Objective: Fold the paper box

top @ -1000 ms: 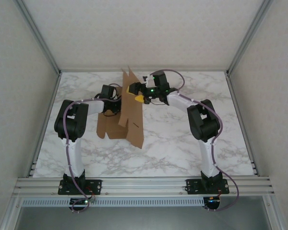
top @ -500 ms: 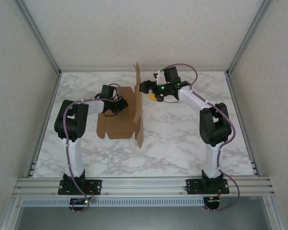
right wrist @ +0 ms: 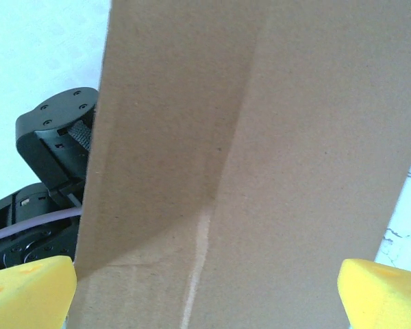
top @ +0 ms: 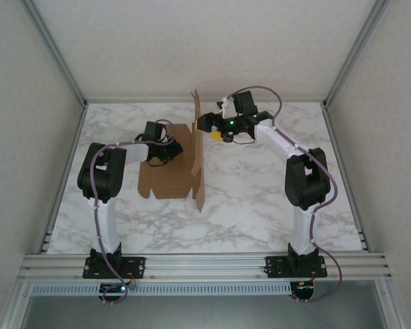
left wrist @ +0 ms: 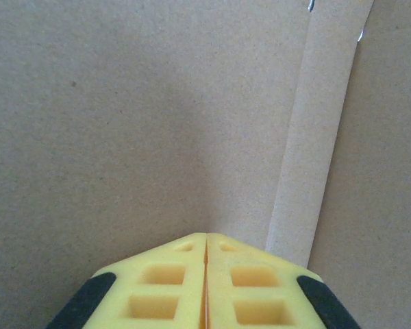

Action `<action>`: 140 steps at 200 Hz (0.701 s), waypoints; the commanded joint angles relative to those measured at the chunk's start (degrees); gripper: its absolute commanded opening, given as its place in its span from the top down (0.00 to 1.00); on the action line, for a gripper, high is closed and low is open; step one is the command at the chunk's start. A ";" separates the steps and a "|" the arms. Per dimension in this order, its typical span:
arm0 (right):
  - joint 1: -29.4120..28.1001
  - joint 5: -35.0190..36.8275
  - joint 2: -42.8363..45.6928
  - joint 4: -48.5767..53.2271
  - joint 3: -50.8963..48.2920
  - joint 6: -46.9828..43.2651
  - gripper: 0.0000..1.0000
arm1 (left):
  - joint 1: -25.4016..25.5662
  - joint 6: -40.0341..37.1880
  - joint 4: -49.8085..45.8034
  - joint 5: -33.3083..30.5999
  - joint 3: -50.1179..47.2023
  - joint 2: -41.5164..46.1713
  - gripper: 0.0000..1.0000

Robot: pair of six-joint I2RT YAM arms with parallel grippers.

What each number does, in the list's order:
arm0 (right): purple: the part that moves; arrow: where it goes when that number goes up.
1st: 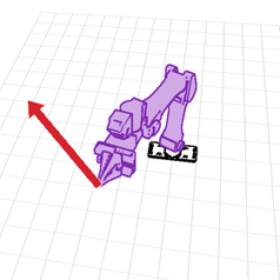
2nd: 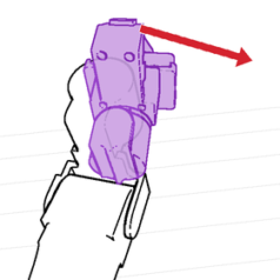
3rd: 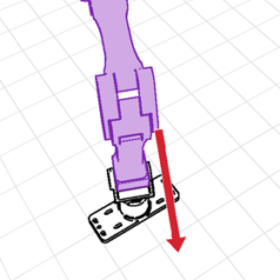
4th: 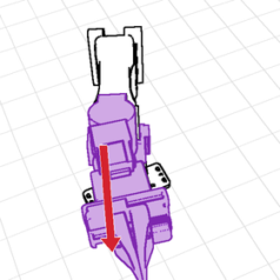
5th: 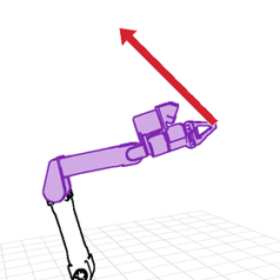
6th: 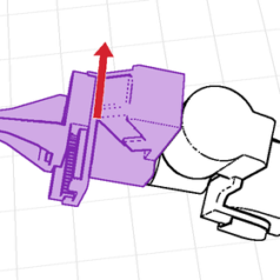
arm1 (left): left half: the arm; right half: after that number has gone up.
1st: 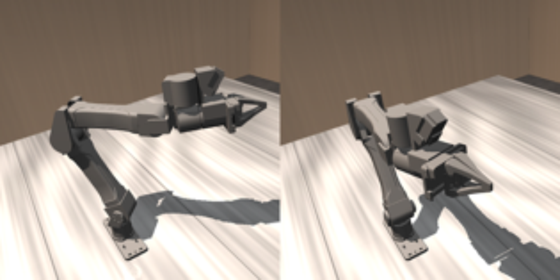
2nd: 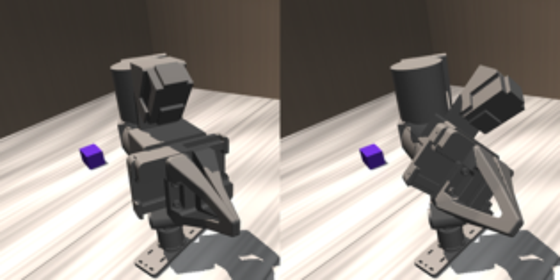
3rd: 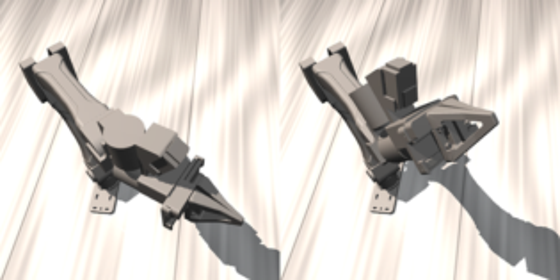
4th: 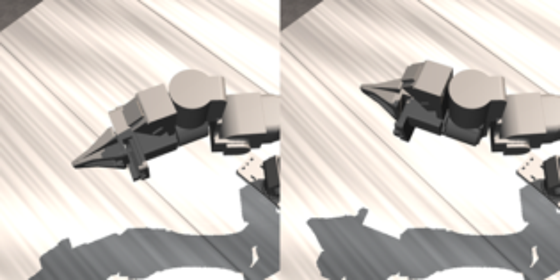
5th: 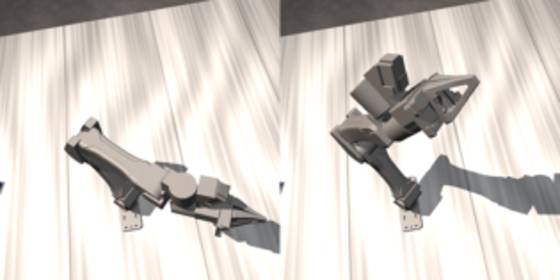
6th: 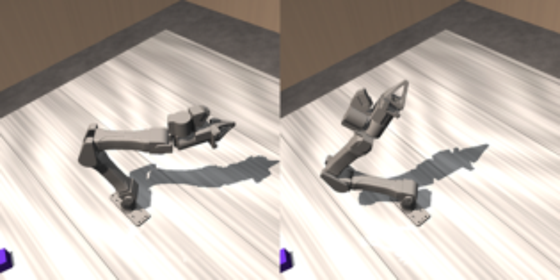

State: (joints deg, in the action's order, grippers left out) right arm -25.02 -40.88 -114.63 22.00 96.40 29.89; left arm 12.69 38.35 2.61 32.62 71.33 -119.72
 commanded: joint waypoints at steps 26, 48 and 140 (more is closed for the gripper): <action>-0.52 2.33 3.26 9.90 4.86 -5.28 0.11 | 0.67 -1.35 -3.38 -0.45 -1.11 0.10 0.91; -0.51 3.25 4.18 12.33 5.29 -6.75 0.19 | 0.67 -1.35 -3.32 -0.45 -1.02 -0.03 0.91; 0.18 1.52 6.77 14.93 5.43 -8.11 0.19 | 0.58 -1.52 -3.58 -0.45 -0.71 -0.34 0.91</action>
State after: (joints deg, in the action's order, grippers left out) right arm -25.04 -39.22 -108.90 34.33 100.66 23.27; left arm 12.71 37.71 2.59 32.62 71.35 -119.72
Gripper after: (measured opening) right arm 0.825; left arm 0.091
